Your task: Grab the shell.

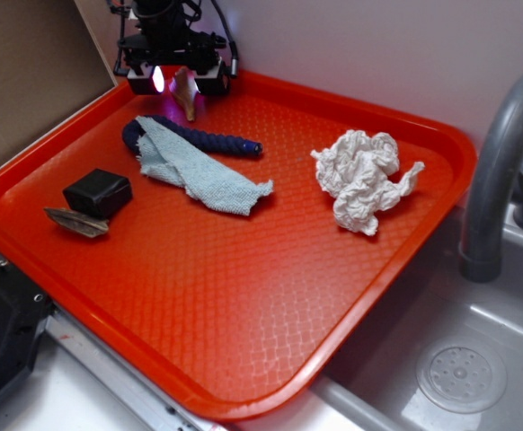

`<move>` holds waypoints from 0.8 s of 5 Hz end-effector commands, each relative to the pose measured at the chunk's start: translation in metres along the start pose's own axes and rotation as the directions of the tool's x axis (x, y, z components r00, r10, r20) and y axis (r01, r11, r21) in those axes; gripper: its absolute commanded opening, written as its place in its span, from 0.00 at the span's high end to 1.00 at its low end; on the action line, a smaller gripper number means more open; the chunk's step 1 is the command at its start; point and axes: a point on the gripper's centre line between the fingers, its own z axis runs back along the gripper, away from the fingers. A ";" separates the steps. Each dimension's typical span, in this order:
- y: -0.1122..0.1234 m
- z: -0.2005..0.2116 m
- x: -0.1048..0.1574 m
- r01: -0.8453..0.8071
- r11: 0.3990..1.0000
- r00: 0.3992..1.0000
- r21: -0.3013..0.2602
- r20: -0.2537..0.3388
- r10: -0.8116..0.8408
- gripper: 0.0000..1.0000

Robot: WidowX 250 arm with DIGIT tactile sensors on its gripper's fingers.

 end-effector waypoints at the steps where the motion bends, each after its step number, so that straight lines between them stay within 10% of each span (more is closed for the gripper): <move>1: 0.005 0.014 0.022 0.011 1.000 0.999 -0.009 0.037 -0.010 1.00; 3: 0.006 0.082 0.006 0.154 0.988 0.988 0.025 -0.010 -0.154 1.00; 4: -0.003 0.127 -0.021 0.191 0.980 0.981 -0.053 -0.017 -0.193 1.00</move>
